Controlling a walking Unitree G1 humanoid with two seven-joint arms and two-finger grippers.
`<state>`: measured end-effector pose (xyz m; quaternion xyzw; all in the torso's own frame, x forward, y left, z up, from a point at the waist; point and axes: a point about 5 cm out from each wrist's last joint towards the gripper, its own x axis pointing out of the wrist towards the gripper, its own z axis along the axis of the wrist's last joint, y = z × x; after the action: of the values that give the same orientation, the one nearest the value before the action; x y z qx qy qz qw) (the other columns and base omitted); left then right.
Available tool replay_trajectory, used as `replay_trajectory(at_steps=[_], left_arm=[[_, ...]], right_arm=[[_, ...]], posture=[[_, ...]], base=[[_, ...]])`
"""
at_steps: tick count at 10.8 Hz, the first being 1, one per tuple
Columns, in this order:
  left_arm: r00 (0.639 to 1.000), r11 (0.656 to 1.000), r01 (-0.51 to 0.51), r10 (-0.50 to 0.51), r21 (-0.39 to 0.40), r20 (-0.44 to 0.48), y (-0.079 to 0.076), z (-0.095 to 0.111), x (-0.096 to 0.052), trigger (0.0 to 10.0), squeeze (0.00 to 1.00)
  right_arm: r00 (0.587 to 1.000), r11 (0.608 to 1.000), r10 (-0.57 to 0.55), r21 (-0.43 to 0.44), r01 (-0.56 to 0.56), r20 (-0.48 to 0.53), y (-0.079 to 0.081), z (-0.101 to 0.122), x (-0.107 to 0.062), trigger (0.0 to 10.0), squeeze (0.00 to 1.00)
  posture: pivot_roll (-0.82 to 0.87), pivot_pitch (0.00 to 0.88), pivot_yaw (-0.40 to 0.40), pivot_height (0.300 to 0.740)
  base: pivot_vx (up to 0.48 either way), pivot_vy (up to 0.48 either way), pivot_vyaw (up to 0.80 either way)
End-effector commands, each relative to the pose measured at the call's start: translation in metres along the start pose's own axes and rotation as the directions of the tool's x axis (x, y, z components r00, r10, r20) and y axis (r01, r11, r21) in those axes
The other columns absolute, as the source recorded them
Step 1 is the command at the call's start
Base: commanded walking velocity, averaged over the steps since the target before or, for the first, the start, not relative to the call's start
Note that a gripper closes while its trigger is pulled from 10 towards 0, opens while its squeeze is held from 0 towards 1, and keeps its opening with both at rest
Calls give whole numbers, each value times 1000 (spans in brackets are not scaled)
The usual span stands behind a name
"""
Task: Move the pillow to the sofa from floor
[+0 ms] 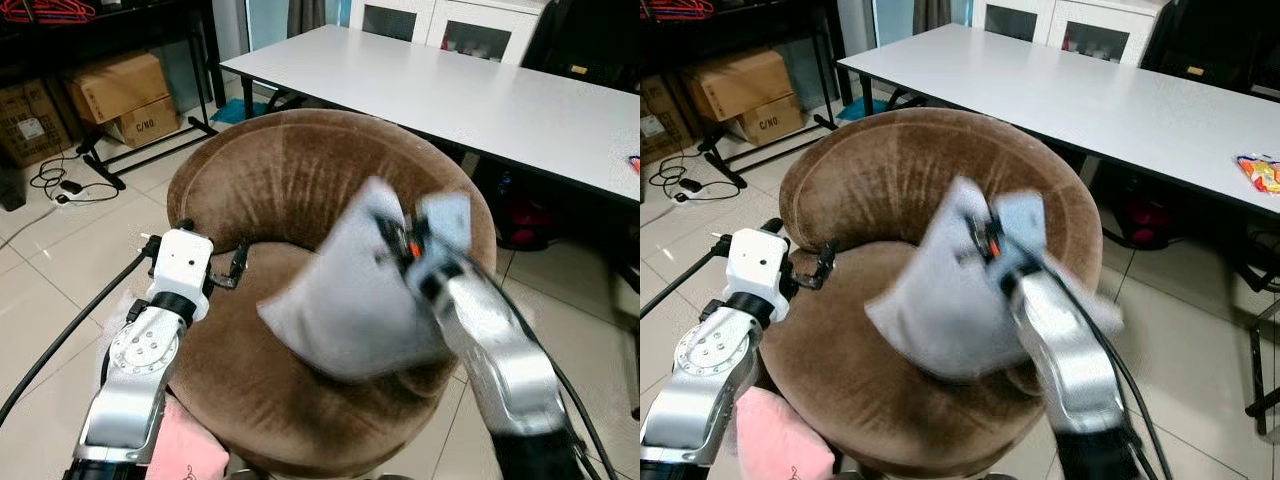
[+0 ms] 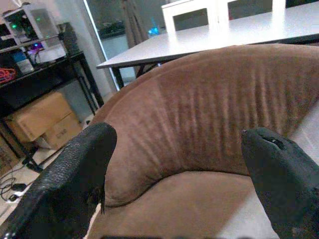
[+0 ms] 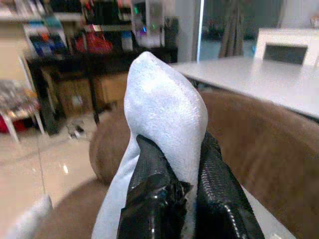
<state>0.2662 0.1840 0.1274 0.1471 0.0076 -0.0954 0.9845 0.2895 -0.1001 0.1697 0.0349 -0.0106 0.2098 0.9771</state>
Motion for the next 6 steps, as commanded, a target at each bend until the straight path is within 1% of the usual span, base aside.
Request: replay_trajectory(at_steps=[1, 2, 3, 4, 5, 6], left_arm=[[999, 999, 49, -49, 17, 23, -3, 6, -1, 10000, 0], [992, 992, 123, -123, 29, -2, -6, 2, -5, 10000, 0], [980, 979, 200, -198, 46, -31, -9, -1, -9, 10000, 0], [974, 973, 222, -219, 58, -49, -9, -3, -12, 10000, 0], [974, 972, 225, -222, 61, -55, -8, -4, -13, 10000, 0], [971, 969, 235, -231, 73, -68, -6, -5, -18, 10000, 0]], right_arm=[[1000, 1000, -3, 25, 2, 24, -2, 14, 5, 10000, 0], [996, 997, -7, 72, 13, -87, -1, 8, 18, 10000, 0], [971, 987, 13, 159, 25, -237, 4, -2, 38, 10000, 0], [958, 970, 27, 238, 44, -287, 11, -5, 57, 10000, 0], [949, 956, 51, 290, 44, -311, 16, -4, 67, 10000, 0], [924, 940, 105, 339, 27, -366, 27, -2, 80, 10000, 0]], posture=[[-41, 0, -13, 740], [-38, 0, -11, 740], [-30, 0, -12, 740], [-20, 0, -15, 740], [-20, 0, -15, 740], [2, 0, -41, 740]], base=[[0, 0, 0], [0, 0, 0], [0, 0, 0], [0, 0, 0], [0, 0, 0], [0, 0, 0]])
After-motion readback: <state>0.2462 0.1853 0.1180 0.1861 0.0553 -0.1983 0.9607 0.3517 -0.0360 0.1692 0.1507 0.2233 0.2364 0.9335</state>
